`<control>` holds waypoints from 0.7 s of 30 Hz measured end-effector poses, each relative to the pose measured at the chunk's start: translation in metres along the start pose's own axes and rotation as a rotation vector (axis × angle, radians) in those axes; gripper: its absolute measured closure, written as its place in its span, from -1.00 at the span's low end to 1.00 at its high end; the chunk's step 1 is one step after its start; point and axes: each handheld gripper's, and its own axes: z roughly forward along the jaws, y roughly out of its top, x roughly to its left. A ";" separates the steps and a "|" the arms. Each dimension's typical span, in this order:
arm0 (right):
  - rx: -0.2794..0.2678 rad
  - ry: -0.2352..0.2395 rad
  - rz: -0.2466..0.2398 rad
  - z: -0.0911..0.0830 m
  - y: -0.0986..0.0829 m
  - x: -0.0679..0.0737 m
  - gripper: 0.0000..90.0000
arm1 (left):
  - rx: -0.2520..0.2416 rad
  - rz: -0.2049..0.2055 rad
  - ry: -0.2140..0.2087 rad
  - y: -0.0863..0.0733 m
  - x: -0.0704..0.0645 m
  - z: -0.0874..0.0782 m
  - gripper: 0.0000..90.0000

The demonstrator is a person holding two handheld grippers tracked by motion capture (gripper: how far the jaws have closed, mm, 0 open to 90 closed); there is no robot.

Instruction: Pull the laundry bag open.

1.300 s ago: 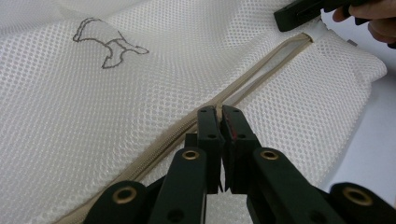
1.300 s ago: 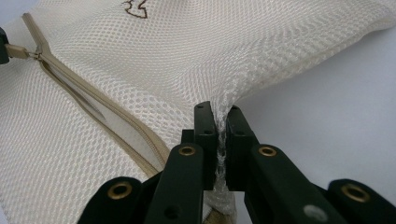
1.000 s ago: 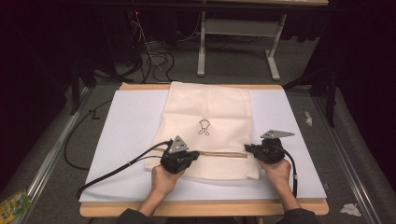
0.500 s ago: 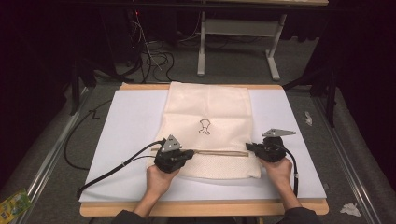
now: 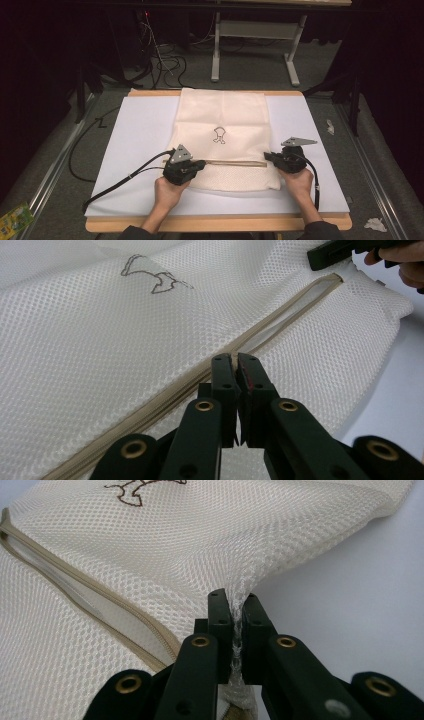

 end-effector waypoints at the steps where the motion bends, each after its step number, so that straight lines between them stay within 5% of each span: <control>1: -0.001 -0.001 0.005 0.000 0.000 0.000 0.95 | 0.000 -0.003 0.001 -0.001 0.001 0.000 0.94; 21: -0.002 -0.013 0.011 -0.001 0.001 -0.005 0.95 | -0.025 -0.037 0.026 -0.008 0.015 -0.017 0.94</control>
